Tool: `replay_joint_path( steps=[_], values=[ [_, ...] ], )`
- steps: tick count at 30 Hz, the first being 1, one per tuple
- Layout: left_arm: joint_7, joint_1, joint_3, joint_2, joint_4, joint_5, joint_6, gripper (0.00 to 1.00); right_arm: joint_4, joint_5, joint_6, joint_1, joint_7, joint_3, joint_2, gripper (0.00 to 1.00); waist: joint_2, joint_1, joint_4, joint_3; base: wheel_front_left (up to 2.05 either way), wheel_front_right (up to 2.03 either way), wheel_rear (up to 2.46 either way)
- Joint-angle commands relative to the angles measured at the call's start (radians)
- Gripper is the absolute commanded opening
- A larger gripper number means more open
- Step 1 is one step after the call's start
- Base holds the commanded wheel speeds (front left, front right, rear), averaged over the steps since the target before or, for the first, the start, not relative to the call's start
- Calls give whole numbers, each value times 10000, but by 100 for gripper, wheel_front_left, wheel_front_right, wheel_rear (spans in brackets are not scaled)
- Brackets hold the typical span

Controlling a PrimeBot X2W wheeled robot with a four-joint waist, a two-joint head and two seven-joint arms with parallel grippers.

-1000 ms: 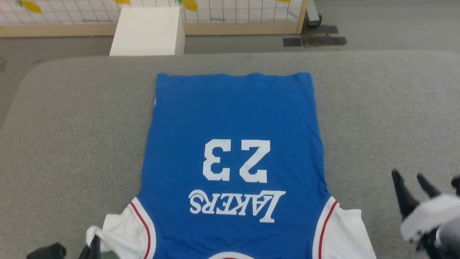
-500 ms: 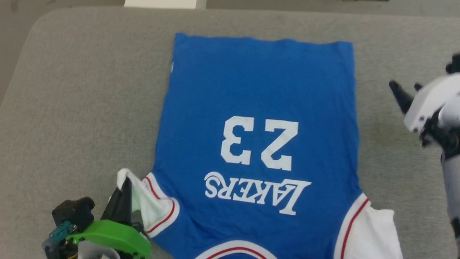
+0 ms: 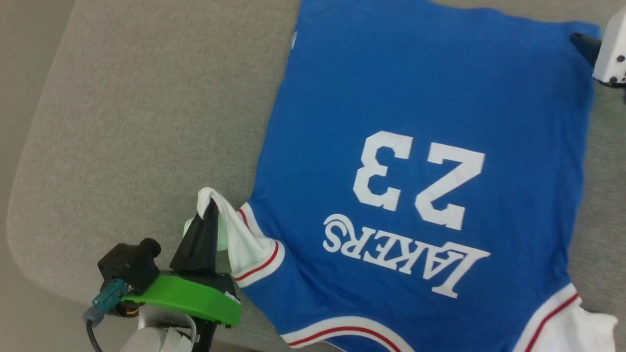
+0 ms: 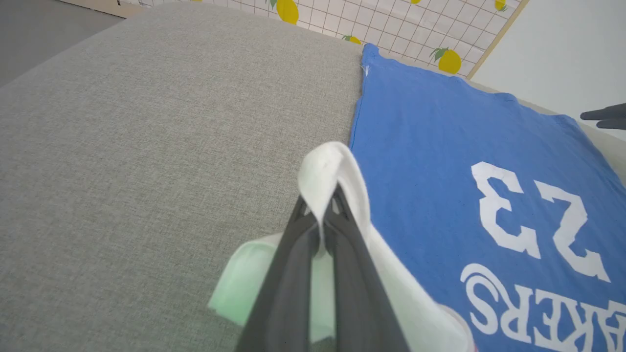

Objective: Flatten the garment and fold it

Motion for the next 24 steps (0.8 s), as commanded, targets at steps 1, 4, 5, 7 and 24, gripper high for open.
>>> replay_joint_path(
  steps=[1, 4, 5, 7, 24],
  values=[
    [-94, -241, -15, -84, -5, 45, -77, 0, 186, -112, -11, -193, 92, 59, -36, 100, 119, -2, 743, 787, 0, 0, 0],
    [-187, -331, -36, -171, 18, 55, -132, 0, 559, -254, -11, -319, 72, 190, -112, 100, 119, -2, 823, 952, 0, 0, 0],
    [-207, -344, -40, -188, 29, 56, -142, 0, 675, -230, -11, -327, 97, 190, -102, 100, 119, -2, 832, 985, 0, 0, 0],
    [-252, -360, -38, -214, 49, 70, -153, 0, 1020, -237, -11, -250, 342, 269, -88, 100, 119, -2, 835, 1024, 0, 0, 0],
    [-207, -158, 165, -32, 598, -103, -15, 0, 883, 880, -11, 74, 529, 1723, -198, 0, 119, -2, 470, -131, 0, 0, 0]
  ],
)
